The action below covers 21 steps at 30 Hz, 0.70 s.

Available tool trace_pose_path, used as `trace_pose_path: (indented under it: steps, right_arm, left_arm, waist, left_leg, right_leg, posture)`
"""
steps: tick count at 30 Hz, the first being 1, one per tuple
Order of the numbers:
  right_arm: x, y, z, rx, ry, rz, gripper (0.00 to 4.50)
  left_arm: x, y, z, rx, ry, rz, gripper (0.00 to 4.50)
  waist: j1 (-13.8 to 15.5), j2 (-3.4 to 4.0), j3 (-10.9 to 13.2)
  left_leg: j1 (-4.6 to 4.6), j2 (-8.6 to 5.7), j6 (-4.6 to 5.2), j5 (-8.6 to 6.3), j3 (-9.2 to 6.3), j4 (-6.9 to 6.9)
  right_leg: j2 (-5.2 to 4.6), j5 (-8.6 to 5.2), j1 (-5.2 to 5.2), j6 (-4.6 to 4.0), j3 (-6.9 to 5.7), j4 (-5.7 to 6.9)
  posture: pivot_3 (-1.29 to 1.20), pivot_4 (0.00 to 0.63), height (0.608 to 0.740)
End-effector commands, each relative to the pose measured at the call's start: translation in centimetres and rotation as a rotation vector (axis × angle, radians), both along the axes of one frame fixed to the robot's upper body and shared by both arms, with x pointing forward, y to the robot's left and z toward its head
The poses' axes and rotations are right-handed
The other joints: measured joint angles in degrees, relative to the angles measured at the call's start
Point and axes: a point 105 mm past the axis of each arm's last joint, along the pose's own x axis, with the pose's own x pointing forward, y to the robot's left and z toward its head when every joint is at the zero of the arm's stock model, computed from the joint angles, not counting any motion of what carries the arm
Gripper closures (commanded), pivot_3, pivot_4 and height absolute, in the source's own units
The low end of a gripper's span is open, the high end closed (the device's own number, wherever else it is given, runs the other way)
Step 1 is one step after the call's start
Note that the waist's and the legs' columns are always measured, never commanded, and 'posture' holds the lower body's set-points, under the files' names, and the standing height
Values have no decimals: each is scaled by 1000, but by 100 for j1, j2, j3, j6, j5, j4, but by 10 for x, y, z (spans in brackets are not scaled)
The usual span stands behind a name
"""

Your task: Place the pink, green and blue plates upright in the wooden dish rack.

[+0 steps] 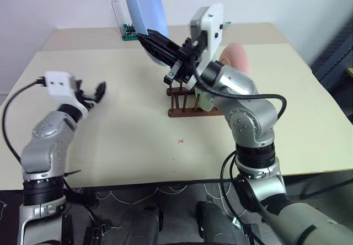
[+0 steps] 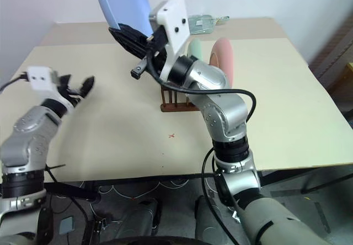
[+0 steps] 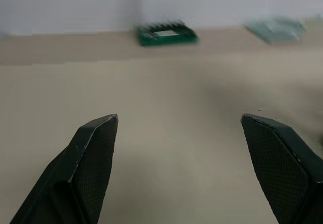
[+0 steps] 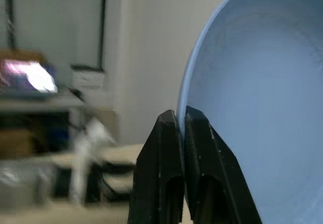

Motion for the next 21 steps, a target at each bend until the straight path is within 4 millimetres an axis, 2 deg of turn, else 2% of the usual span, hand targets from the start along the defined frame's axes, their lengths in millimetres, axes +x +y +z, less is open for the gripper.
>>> trace_pose_path:
  steps: [1, 6, 10, 14, 21]
  right_arm:
    - [-6, -5, 4, 73, 104, 32, 4500]
    - [15, -19, -3, 126, 253, -29, 4500]
    - [20, -23, -5, 146, 296, -37, 4500]
    - [31, -29, -15, 163, 413, -48, 4500]
    - [42, -33, -25, 171, 513, -69, 4500]
  left_arm:
    - [-5, -18, 5, 52, -34, -82, 501]
    - [-11, -28, -5, 46, 3, -165, 501]
    - [-14, -33, -7, 50, 13, -203, 501]
    - [-24, -49, -12, 59, 39, -309, 501]
    - [-43, -62, -27, 91, 115, -436, 501]
  waist:
    - [-5, 2, 1]
    - [-2, 3, 2]
    - [-6, 6, 4]
    - [-7, 6, 4]
    - [-18, 12, 7]
  left_leg:
    - [0, 0, 0, 0, 0, 0]
    - [0, 1, 0, 0, 3, 0]
    - [1, 2, 0, 0, 4, 0]
    - [0, 2, 1, 0, 6, 0]
    - [0, 3, 1, 0, 7, -1]
  right_leg:
    - [0, 0, -2, 0, 0, 4]
    - [1, 1, -5, -2, 0, 6]
    - [2, 1, -5, -2, -1, 7]
    - [1, 1, -4, -2, 0, 6]
    - [2, 1, -4, -2, 0, 5]
  posture:
    - [0, 150, 740]
    - [0, 150, 740]
    - [0, 150, 740]
    - [0, 150, 740]
    - [0, 150, 740]
